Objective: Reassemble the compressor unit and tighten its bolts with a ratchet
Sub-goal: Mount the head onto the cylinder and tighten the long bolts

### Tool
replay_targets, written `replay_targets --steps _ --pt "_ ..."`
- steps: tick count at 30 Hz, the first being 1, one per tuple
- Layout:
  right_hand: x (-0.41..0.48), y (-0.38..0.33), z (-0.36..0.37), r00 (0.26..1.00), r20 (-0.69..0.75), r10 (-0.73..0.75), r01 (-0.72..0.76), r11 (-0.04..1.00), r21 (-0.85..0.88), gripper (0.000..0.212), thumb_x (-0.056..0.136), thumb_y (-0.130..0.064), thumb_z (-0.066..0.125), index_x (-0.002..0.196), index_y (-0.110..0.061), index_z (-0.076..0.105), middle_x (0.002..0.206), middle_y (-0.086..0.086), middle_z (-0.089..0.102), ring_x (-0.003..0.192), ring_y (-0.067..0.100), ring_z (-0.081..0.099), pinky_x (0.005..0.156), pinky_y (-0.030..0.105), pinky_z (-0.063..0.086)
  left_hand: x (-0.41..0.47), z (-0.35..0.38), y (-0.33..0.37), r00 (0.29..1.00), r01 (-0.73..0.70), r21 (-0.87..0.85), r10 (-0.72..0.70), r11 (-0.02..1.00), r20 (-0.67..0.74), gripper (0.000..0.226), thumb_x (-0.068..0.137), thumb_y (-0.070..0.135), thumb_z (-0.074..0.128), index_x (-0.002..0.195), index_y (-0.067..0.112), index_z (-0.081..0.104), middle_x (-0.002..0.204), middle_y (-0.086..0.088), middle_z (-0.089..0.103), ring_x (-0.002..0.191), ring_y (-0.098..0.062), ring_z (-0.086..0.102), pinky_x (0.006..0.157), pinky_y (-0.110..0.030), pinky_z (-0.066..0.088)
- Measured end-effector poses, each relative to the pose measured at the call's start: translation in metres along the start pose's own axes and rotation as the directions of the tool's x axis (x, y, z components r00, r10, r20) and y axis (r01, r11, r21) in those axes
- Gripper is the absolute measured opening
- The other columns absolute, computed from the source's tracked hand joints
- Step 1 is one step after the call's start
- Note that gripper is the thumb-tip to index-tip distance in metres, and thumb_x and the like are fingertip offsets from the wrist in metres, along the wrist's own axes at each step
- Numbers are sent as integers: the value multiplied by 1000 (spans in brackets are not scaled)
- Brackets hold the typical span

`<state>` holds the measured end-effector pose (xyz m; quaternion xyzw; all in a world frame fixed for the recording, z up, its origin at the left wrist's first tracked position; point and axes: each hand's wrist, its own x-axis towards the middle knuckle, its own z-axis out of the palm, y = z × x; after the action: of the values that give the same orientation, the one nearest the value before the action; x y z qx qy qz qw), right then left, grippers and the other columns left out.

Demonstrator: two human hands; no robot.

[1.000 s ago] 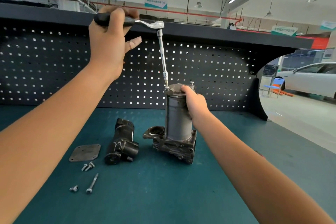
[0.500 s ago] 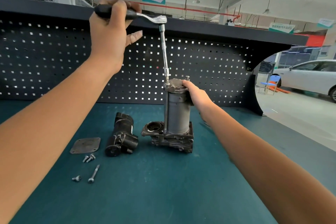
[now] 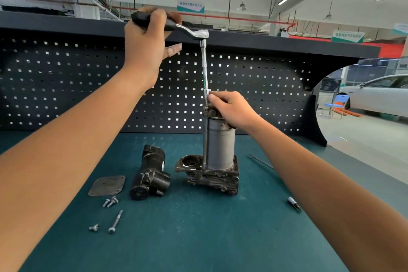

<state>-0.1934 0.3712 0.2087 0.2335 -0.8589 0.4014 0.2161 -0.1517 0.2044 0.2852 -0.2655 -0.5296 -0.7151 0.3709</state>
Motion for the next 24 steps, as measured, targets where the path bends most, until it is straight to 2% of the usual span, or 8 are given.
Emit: replay_targets --steps 2,5,6,9,13,17,21,24 --pt "3 -1 -4 999 42 1 -1 1000 15 28 96 -29 47 113 -17 66 107 13 68 95 29 64 90 43 48 3 -1 -1 999 21 -9 -20 1000 29 23 92 15 44 73 20 56 82 6 69 94 -8 66 67 -33 55" --pt "10 -3 -6 996 87 -14 2 991 133 23 96 -25 50 107 -15 66 116 20 63 95 20 66 95 39 48 8 -4 -3 996 55 -41 -52 998 68 20 93 15 42 78 18 55 87 3 68 97 -10 66 74 -37 57" --pt "13 -3 -5 997 78 -18 1 979 205 23 95 -24 50 112 -15 64 119 17 63 94 14 64 92 35 51 10 -5 -4 995 67 -53 -63 996 76 20 93 15 42 79 18 55 88 2 67 99 -10 65 75 -38 56" --pt "20 -6 -3 998 55 4 -28 894 448 24 97 -24 46 118 -16 57 106 -10 67 84 -1 67 61 11 51 14 -8 -6 991 95 -81 -86 992 107 22 94 15 40 78 18 54 91 -1 66 100 -11 64 75 -37 56" --pt "26 -7 -1 992 122 22 -85 836 542 18 98 -16 44 108 -13 58 95 -2 69 77 7 69 60 15 51 16 -12 -8 978 163 -168 -137 972 155 25 94 16 37 77 18 54 92 -2 64 99 -12 63 74 -35 55" --pt "26 -4 1 995 102 -12 -47 832 553 15 96 -12 49 90 -10 64 81 1 71 74 10 69 62 19 54 15 -12 -6 972 212 -223 -180 952 152 23 94 17 35 79 18 53 89 -1 64 97 -11 62 67 -31 53" --pt "26 -3 4 1000 -12 -17 20 869 494 15 89 -14 61 75 -16 68 70 -4 72 74 11 68 62 22 55 0 2 -1 997 15 -68 -9 998 82 15 94 15 42 83 17 51 93 -2 64 100 -13 62 67 -31 53" --pt "26 -5 7 998 -64 -7 38 871 490 9 85 -15 67 76 -16 68 70 -3 72 72 9 68 68 28 56 -17 15 1 970 -175 20 168 984 177 13 93 17 44 85 23 51 92 5 66 104 -12 60 70 -27 52"
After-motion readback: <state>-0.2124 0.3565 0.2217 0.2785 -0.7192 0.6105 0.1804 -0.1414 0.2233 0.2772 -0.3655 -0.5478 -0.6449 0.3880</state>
